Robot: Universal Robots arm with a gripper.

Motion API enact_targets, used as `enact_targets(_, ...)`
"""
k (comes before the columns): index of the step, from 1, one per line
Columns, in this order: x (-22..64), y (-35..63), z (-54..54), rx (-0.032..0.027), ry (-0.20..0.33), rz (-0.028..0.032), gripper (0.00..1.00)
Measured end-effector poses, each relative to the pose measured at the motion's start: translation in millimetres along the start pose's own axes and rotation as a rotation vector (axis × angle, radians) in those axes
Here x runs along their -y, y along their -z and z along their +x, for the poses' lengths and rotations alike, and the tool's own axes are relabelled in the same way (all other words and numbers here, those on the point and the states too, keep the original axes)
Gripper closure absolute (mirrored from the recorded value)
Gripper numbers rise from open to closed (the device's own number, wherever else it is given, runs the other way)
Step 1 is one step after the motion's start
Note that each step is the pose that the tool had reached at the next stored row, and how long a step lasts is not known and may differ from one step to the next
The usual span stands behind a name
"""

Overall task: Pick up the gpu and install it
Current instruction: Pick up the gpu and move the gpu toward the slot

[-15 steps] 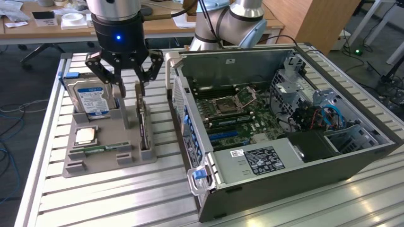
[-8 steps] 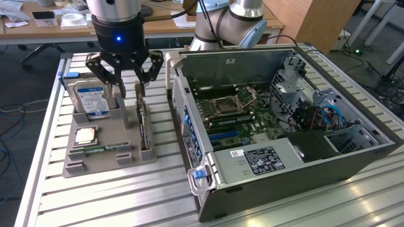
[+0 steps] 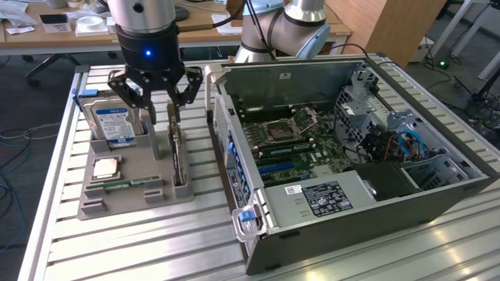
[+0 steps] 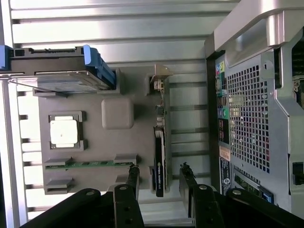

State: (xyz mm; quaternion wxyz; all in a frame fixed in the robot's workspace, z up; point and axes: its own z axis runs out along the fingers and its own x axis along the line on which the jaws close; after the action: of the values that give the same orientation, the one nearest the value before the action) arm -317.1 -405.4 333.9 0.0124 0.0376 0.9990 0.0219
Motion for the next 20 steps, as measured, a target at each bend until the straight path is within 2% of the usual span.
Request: enact_targets(20, 1.5, -33.3, 0.7, 0.0004, 0.0, -0.0003, 0.53)
